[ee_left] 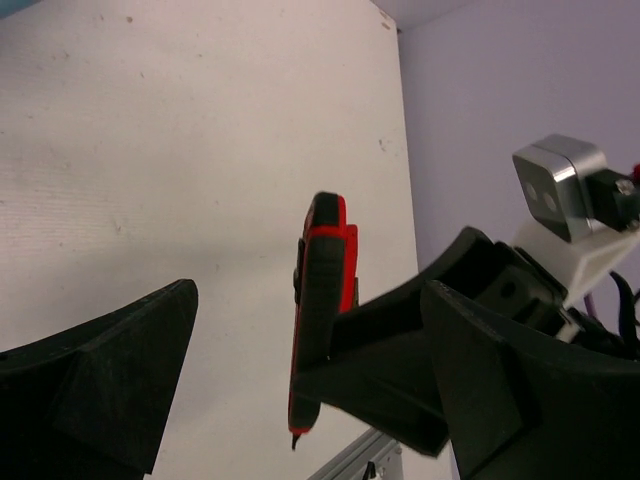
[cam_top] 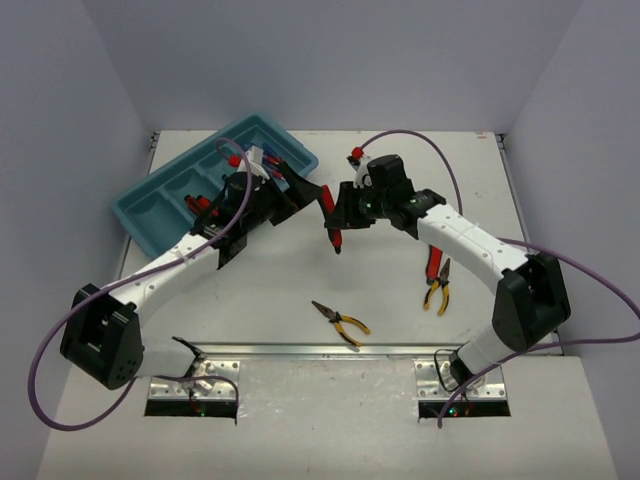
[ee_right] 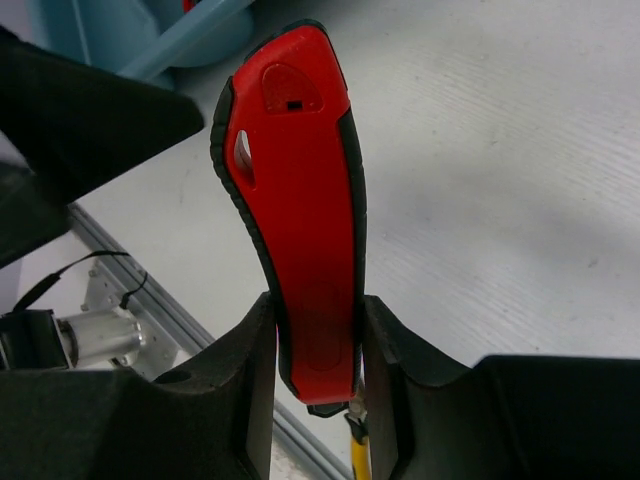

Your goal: Sort the tools into containers

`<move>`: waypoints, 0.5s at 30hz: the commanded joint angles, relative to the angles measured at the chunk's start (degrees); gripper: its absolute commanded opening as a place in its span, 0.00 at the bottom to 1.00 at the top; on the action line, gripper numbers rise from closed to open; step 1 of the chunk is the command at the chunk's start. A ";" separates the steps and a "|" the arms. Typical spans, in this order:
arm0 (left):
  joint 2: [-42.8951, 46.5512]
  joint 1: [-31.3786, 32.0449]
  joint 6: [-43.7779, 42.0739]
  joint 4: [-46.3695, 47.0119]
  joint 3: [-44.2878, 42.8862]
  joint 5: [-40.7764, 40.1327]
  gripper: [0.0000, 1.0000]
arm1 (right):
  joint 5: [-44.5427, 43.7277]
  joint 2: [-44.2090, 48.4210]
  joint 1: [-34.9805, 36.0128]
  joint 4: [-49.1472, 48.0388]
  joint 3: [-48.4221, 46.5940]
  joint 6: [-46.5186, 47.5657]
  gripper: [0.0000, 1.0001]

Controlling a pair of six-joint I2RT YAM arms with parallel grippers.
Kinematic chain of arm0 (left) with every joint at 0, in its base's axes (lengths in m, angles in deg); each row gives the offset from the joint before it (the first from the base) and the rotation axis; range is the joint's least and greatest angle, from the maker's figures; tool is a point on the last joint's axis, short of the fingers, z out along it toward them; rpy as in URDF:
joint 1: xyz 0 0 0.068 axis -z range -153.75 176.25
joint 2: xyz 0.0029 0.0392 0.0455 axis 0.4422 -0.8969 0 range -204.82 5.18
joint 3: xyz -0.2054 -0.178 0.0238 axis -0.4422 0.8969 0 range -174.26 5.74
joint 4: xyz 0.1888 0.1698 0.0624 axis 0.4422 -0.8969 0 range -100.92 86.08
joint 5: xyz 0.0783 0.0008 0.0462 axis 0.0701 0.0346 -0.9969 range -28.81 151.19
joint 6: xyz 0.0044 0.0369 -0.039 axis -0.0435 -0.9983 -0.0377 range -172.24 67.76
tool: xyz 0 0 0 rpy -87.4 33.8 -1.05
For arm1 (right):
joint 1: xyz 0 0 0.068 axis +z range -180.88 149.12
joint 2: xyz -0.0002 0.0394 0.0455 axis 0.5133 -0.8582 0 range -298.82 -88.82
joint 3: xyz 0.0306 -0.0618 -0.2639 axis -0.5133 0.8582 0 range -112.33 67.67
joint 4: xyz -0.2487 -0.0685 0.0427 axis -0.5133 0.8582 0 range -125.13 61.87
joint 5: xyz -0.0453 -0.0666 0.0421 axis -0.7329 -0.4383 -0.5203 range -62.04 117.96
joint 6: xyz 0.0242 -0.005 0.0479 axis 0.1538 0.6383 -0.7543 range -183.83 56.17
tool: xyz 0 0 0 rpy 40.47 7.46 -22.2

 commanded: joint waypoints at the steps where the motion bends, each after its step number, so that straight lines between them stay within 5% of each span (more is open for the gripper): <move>1: -2.95 1.58 1.19 2.33 -3.54 -2.90 0.85 | -2.93 2.47 1.52 -2.35 -1.86 -5.73 0.00; 7: -7.33 3.92 1.35 2.20 -5.03 -2.34 0.44 | -1.76 2.70 2.84 -2.15 -4.97 -5.89 0.00; 12: -7.69 5.55 0.85 8.44 -4.23 0.99 0.32 | -1.23 0.16 3.00 -1.51 -8.38 -5.82 0.00; 15: -8.09 6.26 -0.50 5.93 -6.10 -0.76 0.00 | -0.96 -0.55 3.00 -0.74 -9.70 -5.12 0.01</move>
